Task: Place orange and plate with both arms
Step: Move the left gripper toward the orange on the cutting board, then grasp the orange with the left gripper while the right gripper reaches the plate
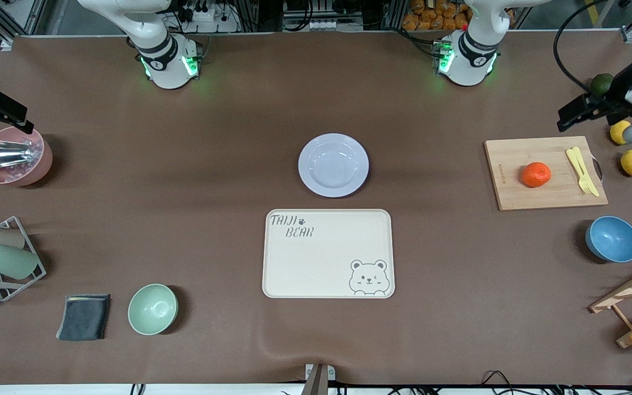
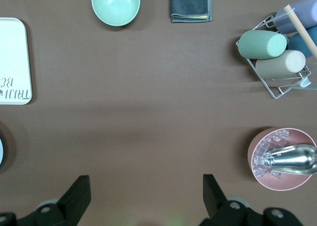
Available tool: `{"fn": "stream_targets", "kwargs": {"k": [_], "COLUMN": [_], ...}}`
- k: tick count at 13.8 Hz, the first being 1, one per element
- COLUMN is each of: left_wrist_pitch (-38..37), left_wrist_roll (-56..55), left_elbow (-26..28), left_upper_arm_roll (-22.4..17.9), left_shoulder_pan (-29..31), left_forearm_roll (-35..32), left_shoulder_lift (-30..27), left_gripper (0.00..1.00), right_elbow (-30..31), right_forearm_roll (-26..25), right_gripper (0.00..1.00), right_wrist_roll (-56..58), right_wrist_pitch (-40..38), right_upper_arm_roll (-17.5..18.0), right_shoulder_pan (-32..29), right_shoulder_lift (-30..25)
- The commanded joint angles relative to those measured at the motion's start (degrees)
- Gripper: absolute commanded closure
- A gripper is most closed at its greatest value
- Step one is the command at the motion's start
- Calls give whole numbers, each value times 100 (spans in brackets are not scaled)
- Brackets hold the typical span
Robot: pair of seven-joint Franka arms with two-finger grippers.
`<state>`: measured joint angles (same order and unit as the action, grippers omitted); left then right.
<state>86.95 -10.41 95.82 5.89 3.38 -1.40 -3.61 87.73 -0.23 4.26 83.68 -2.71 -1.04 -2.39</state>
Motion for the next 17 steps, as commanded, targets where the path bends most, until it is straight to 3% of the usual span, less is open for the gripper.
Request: {"fn": "stream_targets", "kwargs": {"k": [1,3,7,11,15,17], "left_wrist_pitch": [847,1628,2492,3194,3573,3863], "left_wrist_roll": [57,179,434,557,680,812], "left_elbow": [1049,1831,2905,3381,3443,3505], "left_upper_arm_roll": [44,61,53,61,79,70], "left_shoulder_pan": [329,618,743,1077,1428,1524], "left_forearm_roll": [-115,-124,-124,-711,-800,-896], "left_shoulder_lift": [-184,-184,-175,184,826,1011], "left_gripper": [0,0,0,0,0,0], "right_elbow": [-151,-186,-195,-203,-317,-353], "right_forearm_roll": [-29,-73,-38,-47,-21,346], "right_gripper": [0,0,0,0,0,0], "right_wrist_roll": [-4,13,31,13,-31,-31], "right_wrist_pitch": [-18,209,281,289,561,1087], "right_upper_arm_roll": [7,7,7,7,7,7], "right_shoulder_pan": [77,305,631,1411,2632,2759], "right_shoulder_lift": [212,475,660,1081,2091,2339]}}
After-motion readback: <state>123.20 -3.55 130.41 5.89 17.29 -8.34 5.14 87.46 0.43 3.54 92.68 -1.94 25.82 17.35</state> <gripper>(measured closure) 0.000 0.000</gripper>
